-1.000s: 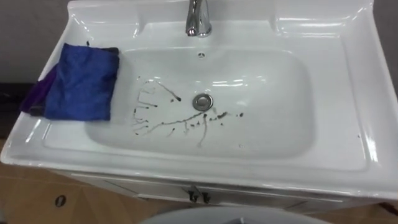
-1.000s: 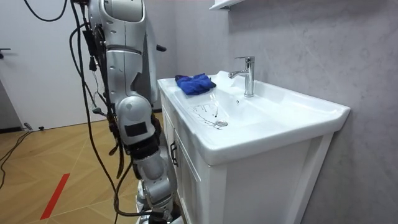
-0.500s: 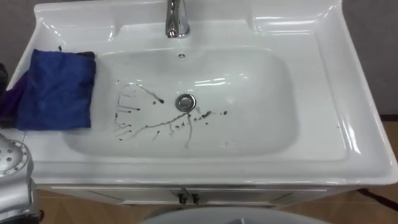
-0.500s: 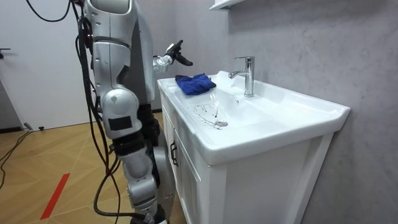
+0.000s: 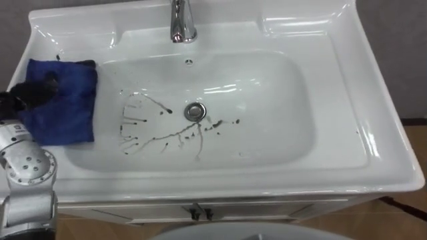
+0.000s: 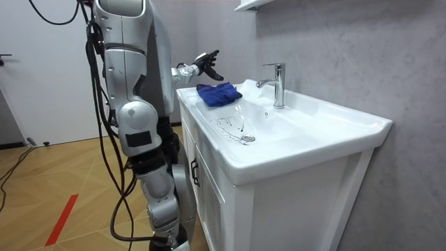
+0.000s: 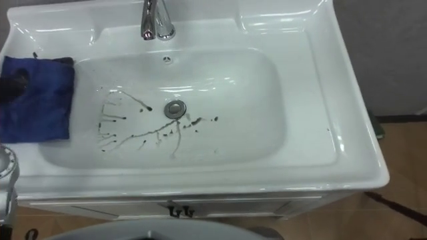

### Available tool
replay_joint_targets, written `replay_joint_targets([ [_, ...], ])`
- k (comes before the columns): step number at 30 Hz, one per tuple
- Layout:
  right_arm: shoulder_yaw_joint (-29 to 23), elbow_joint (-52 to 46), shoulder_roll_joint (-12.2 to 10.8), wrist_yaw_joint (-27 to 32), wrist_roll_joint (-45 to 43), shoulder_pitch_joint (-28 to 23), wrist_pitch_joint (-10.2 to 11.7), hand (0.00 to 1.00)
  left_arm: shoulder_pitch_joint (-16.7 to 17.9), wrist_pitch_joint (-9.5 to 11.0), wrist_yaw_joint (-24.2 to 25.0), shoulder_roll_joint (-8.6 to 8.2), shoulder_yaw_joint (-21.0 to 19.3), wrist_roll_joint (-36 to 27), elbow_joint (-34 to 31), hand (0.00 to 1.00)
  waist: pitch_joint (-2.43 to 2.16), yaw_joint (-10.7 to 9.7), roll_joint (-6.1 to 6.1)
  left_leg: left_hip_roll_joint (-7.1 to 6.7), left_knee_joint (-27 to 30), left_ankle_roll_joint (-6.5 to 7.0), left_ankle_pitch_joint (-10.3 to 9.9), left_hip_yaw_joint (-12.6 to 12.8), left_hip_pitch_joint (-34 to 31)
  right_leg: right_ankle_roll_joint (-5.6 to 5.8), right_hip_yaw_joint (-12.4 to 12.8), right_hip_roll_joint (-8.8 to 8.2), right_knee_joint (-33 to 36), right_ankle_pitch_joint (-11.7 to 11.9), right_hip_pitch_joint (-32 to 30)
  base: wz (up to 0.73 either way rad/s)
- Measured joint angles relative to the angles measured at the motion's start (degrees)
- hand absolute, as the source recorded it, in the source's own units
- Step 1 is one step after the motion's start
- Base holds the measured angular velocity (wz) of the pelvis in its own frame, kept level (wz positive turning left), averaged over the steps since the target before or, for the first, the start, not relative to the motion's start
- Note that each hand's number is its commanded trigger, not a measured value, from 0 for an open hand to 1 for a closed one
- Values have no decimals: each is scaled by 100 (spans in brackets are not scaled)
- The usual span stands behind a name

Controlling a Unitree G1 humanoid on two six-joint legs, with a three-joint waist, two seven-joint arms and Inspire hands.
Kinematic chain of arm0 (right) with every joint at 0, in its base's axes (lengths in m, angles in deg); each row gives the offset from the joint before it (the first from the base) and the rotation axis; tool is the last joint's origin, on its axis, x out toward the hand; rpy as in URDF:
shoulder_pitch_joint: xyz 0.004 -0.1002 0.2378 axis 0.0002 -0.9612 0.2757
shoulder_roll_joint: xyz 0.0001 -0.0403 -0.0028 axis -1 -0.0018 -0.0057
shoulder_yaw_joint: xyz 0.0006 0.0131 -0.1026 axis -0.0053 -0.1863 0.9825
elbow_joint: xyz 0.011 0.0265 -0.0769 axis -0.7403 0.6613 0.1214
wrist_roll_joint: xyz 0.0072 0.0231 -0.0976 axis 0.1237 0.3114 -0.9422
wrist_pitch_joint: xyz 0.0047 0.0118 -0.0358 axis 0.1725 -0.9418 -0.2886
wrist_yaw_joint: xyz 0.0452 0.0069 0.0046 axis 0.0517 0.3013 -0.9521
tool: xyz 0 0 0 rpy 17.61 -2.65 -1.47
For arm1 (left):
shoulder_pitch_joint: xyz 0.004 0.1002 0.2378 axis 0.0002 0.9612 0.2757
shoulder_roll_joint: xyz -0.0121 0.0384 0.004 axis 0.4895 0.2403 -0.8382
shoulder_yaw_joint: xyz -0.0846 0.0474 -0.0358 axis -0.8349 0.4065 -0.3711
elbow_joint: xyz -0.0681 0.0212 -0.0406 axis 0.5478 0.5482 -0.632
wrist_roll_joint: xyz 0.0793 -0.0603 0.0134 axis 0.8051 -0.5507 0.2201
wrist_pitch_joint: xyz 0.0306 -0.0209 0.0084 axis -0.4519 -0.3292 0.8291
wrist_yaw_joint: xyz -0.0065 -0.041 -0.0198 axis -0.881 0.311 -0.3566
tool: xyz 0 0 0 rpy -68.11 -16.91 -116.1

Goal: Wipe basin

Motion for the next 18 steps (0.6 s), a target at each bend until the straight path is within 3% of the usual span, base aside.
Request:
replay_joint_targets([
  [4,114,-22,-22,2,-8,11,-51,0,87,-42,162,-127,149,166,58,0,0,2,-10,2,-2,1,-1,6,10,2,8,31,-17,12,12,0],
  [13,133,23,-38,8,-3,3,-48,0,89,-161,236,-211,203,217,403,0,-22,-12,8,10,-2,1,-1,29,-17,2,29,39,-18,12,-43,0],
  [18,130,27,-51,34,0,-15,-48,0,89,-168,186,-216,206,809,404,0,-29,-25,-16,14,-2,1,-1,65,-45,0,37,32,66,13,-93,0],
])
